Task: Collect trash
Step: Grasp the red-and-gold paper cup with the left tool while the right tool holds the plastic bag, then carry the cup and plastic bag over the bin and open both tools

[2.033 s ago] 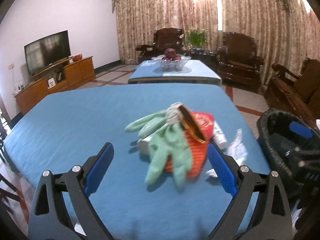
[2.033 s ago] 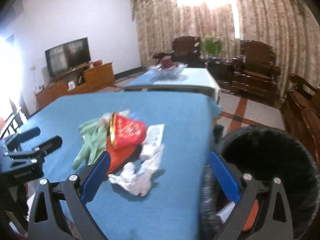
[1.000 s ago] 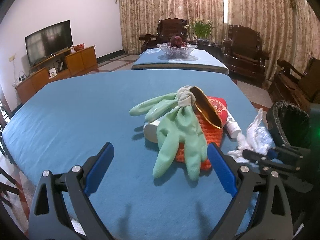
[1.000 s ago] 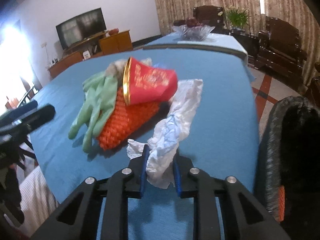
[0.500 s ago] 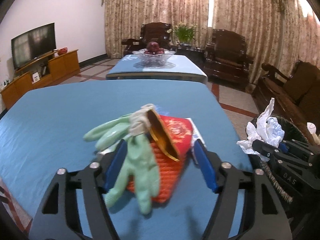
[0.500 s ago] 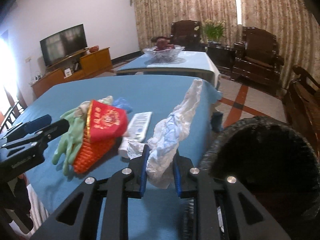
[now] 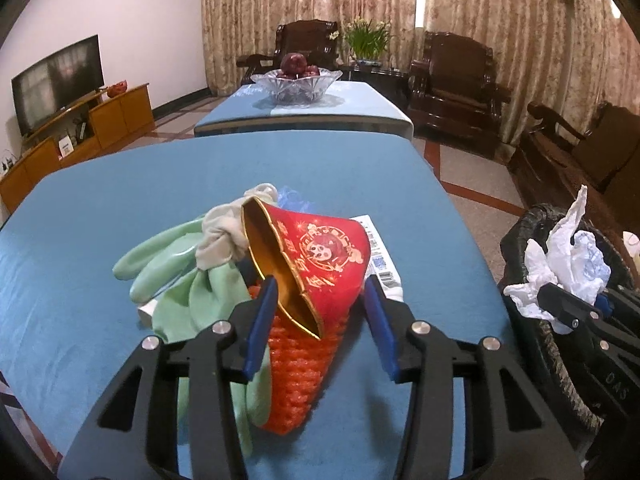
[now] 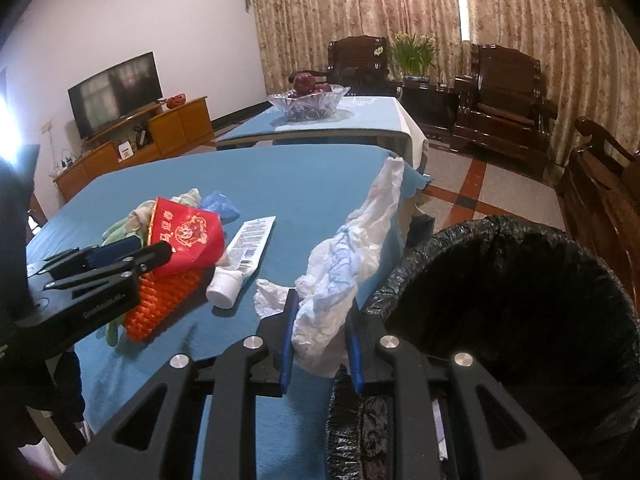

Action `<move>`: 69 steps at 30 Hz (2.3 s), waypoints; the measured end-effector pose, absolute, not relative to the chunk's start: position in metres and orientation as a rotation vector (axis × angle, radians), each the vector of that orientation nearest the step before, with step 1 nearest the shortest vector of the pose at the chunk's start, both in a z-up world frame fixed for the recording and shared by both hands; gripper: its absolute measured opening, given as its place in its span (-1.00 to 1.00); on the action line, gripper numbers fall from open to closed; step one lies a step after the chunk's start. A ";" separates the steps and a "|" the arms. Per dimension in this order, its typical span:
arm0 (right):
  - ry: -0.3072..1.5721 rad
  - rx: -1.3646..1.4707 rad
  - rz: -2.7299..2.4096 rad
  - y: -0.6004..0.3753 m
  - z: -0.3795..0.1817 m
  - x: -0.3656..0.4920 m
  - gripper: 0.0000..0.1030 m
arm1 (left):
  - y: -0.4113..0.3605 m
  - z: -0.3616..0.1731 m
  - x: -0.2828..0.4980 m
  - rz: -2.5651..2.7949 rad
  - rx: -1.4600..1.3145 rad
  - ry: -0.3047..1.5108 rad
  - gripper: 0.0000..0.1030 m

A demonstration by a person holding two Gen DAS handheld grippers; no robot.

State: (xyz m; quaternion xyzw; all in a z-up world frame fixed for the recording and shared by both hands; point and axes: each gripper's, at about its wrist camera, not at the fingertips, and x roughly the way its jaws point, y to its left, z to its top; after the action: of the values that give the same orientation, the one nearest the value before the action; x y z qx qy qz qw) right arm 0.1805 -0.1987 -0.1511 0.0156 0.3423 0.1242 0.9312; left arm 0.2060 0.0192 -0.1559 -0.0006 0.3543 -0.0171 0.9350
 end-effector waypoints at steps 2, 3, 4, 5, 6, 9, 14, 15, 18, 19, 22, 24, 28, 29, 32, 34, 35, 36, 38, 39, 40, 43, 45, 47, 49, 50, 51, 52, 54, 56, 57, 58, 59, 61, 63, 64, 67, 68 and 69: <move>0.704 0.035 0.253 -0.200 -0.152 0.181 -0.57 | 0.019 -0.158 0.208 -0.037 0.002 0.727 -0.20; 0.704 0.036 0.252 -0.200 -0.152 0.181 -0.57 | 0.019 -0.158 0.209 -0.040 0.000 0.730 -0.28; 0.705 0.036 0.250 -0.199 -0.152 0.181 -0.57 | 0.018 -0.159 0.211 -0.044 -0.005 0.736 -0.31; 0.706 0.036 0.248 -0.200 -0.152 0.182 -0.57 | 0.019 -0.159 0.213 -0.045 -0.010 0.740 -0.36; 0.706 0.035 0.246 -0.201 -0.152 0.182 -0.57 | 0.019 -0.161 0.214 -0.047 -0.016 0.744 -0.44; 0.707 0.035 0.240 -0.202 -0.151 0.181 -0.57 | 0.020 -0.163 0.217 -0.051 -0.031 0.755 -0.72; 0.702 0.032 0.235 -0.203 -0.148 0.179 -0.57 | 0.021 -0.159 0.213 -0.061 -0.041 0.738 -0.93; 0.701 0.033 0.235 -0.204 -0.148 0.178 -0.57 | 0.019 -0.156 0.211 -0.062 -0.034 0.729 -0.94; 0.690 0.034 0.235 -0.203 -0.144 0.176 -0.57 | 0.018 -0.146 0.207 -0.073 -0.035 0.705 -0.94; 0.684 0.035 0.235 -0.203 -0.142 0.174 -0.57 | 0.017 -0.142 0.205 -0.074 -0.034 0.694 -0.94; 0.668 0.040 0.235 -0.205 -0.136 0.170 -0.57 | 0.015 -0.131 0.199 -0.078 -0.027 0.670 -0.94; 0.656 0.042 0.235 -0.207 -0.129 0.167 -0.57 | 0.014 -0.123 0.195 -0.084 -0.021 0.658 -0.94; 0.628 0.057 0.233 -0.214 -0.113 0.160 -0.57 | 0.011 -0.107 0.186 -0.097 -0.013 0.637 -0.94; 0.622 0.058 0.232 -0.216 -0.110 0.159 -0.57 | 0.009 -0.103 0.184 -0.100 -0.012 0.632 -0.94; 0.603 0.064 0.223 -0.223 -0.100 0.154 -0.57 | 0.003 -0.094 0.178 -0.114 -0.009 0.617 -0.94; 0.589 0.074 0.217 -0.230 -0.092 0.149 -0.57 | -0.003 -0.088 0.172 -0.131 -0.005 0.603 -0.94; 0.582 0.079 0.211 -0.235 -0.088 0.147 -0.57 | -0.008 -0.084 0.169 -0.143 0.000 0.596 -0.94; 0.575 0.082 0.207 -0.239 -0.084 0.145 -0.57 | -0.013 -0.082 0.168 -0.153 0.002 0.593 -0.94; 0.558 0.081 0.190 -0.248 -0.076 0.138 -0.57 | -0.026 -0.076 0.164 -0.189 0.006 0.583 -0.94; 0.552 0.079 0.180 -0.253 -0.072 0.135 -0.57 | -0.030 -0.075 0.163 -0.201 0.006 0.581 -0.94; 0.548 0.078 0.171 -0.258 -0.070 0.132 -0.57 | -0.037 -0.072 0.161 -0.221 0.007 0.577 -0.94; 0.536 0.083 0.132 -0.278 -0.061 0.122 -0.57 | -0.058 -0.068 0.158 -0.276 0.013 0.570 -0.94; 0.530 0.080 0.102 -0.291 -0.058 0.117 -0.57 | -0.071 -0.068 0.157 -0.310 0.013 0.571 -0.94; 0.531 0.081 0.071 -0.303 -0.058 0.113 -0.57 | -0.087 -0.068 0.157 -0.345 0.016 0.574 -0.94; 0.534 0.094 0.045 -0.316 -0.059 0.111 -0.57 | -0.102 -0.071 0.156 -0.374 0.022 0.578 -0.94; 0.536 0.103 0.029 -0.324 -0.060 0.109 -0.57 | -0.109 -0.074 0.156 -0.389 0.022 0.582 -0.94; 0.539 0.109 0.015 -0.331 -0.062 0.107 -0.57 | -0.113 -0.076 0.156 -0.402 0.023 0.586 -0.94; 0.542 0.113 -0.002 -0.337 -0.064 0.105 -0.57 | -0.122 -0.077 0.156 -0.417 0.027 0.589 -0.94; 0.548 0.117 -0.023 -0.348 -0.067 0.104 -0.57 | -0.136 -0.081 0.157 -0.445 0.033 0.595 -0.94; 0.559 0.122 -0.048 -0.360 -0.072 0.102 -0.57 | -0.151 -0.085 0.155 -0.474 0.046 0.598 -0.94; 0.564 0.124 -0.058 -0.364 -0.074 0.101 -0.57 | -0.160 -0.089 0.156 -0.490 0.053 0.601 -0.94; 0.569 0.126 -0.068 -0.368 -0.076 0.101 -0.57 | -0.165 -0.091 0.156 -0.501 0.058 0.604 -0.94; 0.575 0.129 -0.080 -0.374 -0.080 0.101 -0.57 | -0.172 -0.094 0.156 -0.512 0.065 0.608 -0.94; 0.587 0.141 -0.102 -0.385 -0.086 0.101 -0.57 | -0.182 -0.099 0.156 -0.529 0.078 0.613 -0.94; 0.597 0.150 -0.115 -0.391 -0.090 0.102 -0.57 | -0.193 -0.104 0.157 -0.544 0.098 0.618 -0.94; 0.604 0.154 -0.123 -0.395 -0.094 0.103 -0.57 | -0.198 -0.106 0.158 -0.550 0.109 0.621 -0.94; 0.626 0.164 -0.137 -0.402 -0.106 0.102 -0.55 | -0.213 -0.110 0.163 -0.566 0.122 0.641 -0.94; 0.630 0.166 -0.141 -0.402 -0.108 0.103 -0.54 | -0.216 -0.111 0.164 -0.571 0.122 0.647 -0.94; 0.634 0.167 -0.144 -0.404 -0.112 0.102 -0.50 | -0.219 -0.113 0.166 -0.582 0.122 0.658 -0.91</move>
State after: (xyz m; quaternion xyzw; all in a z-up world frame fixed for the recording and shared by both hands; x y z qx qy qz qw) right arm 0.1022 -0.4035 -0.1119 0.0818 0.3110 -0.0708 0.9442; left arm 0.1659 -0.2187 -0.1130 0.0592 0.3184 -0.2817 0.9032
